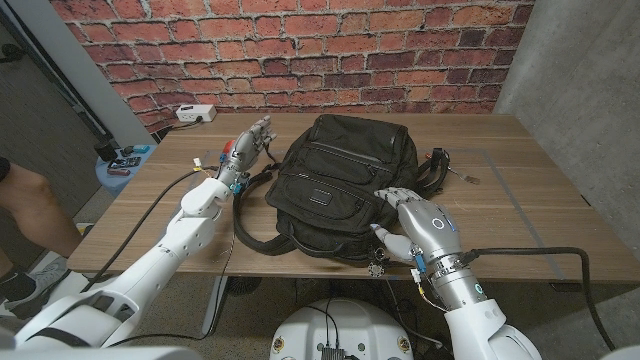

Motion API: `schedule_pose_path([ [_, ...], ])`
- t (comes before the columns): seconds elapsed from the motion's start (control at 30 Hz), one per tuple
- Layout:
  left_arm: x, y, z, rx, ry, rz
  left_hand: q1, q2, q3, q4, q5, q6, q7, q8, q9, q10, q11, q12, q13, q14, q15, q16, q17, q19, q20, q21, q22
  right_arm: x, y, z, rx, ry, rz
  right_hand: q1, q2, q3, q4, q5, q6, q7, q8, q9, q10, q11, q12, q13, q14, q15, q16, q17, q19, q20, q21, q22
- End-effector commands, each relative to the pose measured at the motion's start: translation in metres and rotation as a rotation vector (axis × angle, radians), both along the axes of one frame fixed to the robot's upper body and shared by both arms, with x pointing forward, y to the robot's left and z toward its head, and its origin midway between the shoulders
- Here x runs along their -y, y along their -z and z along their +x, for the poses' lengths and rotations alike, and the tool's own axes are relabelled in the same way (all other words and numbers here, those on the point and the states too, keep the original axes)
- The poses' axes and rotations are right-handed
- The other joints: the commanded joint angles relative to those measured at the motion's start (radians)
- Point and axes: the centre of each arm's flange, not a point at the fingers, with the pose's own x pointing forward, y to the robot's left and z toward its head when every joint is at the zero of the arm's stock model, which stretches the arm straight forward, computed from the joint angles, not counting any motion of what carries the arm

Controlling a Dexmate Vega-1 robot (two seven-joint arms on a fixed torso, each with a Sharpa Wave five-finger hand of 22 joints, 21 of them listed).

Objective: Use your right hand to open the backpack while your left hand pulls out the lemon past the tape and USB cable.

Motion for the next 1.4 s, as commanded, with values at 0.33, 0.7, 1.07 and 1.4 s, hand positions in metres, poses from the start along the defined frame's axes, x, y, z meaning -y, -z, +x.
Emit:
schedule_pose_path([
  [0.33,-0.011,0.005,-0.015,0.02,-0.03,-0.015,0.013,0.005,0.0,-0.005,0.005,0.011,0.0,0.0,0.001,0.001,-0.002,-0.001,0.002,0.002,0.005,-0.001,0.004,0.009,-0.001,-0.007,0.004,-0.005,0.021,-0.001,0.085,0.025,0.001,0.029,-0.006,0.005,0.001,0.01,0.029,-0.008,0.002,0.004,0.025,-0.011,0.011,0.007,0.032,-0.09,0.009,0.004,0.024,-0.015,0.0,0.006],
  [0.7,-0.009,0.001,-0.009,0.031,-0.015,-0.01,0.014,0.005,-0.001,-0.006,0.005,0.011,0.0,0.0,0.001,0.001,-0.001,-0.001,0.002,0.002,0.005,-0.001,0.004,0.01,-0.001,-0.01,0.004,-0.014,0.028,0.001,0.088,-0.002,0.01,0.048,-0.015,0.012,-0.002,0.016,0.054,-0.021,0.005,0.005,0.054,-0.024,0.021,0.01,0.057,-0.109,0.012,0.004,0.049,-0.026,0.004,0.006],
  [1.07,-0.004,0.006,-0.006,0.05,-0.008,-0.023,0.016,0.006,-0.002,-0.006,0.005,0.013,0.0,0.001,0.001,0.002,0.0,-0.001,0.002,0.003,0.004,0.0,0.004,0.012,-0.001,-0.013,0.004,-0.014,0.035,0.006,0.079,-0.025,-0.007,0.049,-0.018,0.014,0.0,0.017,0.058,-0.023,0.004,0.005,0.054,-0.027,0.021,0.012,0.061,-0.109,0.01,0.006,0.053,-0.029,0.003,0.006],
  [1.4,-0.003,0.009,-0.007,0.053,0.0,-0.028,0.017,0.006,-0.002,-0.006,0.005,0.013,0.001,0.0,0.001,0.003,0.0,-0.001,0.002,0.004,0.004,0.0,0.004,0.013,0.0,-0.016,0.004,-0.016,0.037,0.01,0.099,-0.056,-0.007,0.045,-0.018,0.012,0.006,0.018,0.057,-0.022,0.001,0.005,0.05,-0.021,0.019,0.013,0.063,-0.107,0.011,0.009,0.054,-0.03,0.001,0.006],
])
